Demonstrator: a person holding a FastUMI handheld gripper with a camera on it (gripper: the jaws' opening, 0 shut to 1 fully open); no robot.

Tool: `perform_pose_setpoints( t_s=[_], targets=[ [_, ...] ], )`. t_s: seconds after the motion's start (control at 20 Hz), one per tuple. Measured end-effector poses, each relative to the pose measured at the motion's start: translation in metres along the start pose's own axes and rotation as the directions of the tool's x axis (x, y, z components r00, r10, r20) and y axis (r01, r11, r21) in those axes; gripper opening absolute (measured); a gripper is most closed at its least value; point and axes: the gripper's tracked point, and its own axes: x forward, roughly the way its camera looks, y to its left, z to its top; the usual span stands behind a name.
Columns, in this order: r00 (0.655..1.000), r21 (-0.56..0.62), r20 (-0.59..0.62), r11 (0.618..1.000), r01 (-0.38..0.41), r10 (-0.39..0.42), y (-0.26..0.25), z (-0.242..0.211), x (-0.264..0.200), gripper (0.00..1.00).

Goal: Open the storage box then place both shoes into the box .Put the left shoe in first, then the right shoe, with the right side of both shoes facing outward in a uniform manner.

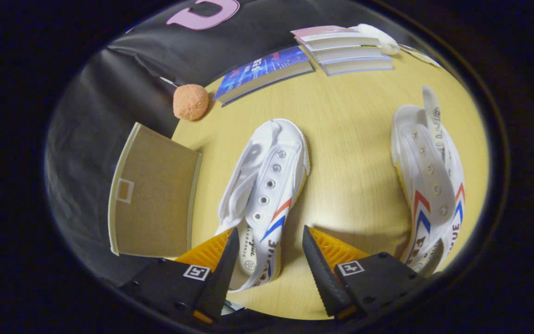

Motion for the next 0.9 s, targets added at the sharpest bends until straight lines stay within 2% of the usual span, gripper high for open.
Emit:
perform_pose_setpoints(
  t_s=[0.2, 0.25, 0.45, 0.65, 0.7, 0.75, 0.9],
  targets=[
    [1.000, 0.038, -0.021, 0.999, 0.007, -0.006, 0.001, 0.003, 0.011, 0.55],
    [1.000, 0.029, -0.024, 1.000, 0.006, -0.005, 0.000, 0.002, 0.013, 0.55],
    [1.000, 0.018, -0.026, 1.000, 0.017, -0.017, 0.002, 0.003, 0.016, 0.40],
    [0.999, 0.060, -0.043, 0.998, 0.031, -0.028, 0.000, 0.003, 0.016, 0.20],
    [0.999, 0.090, -0.033, 0.995, 0.030, -0.027, 0.002, 0.004, 0.022, 0.20],
    [0.999, 0.088, -0.032, 0.996, 0.026, -0.023, 0.001, 0.005, 0.015, 0.08],
    [1.000, 0.085, -0.006, 0.996, -0.001, 0.002, 0.001, 0.011, 0.008, 0.08]
  ],
)
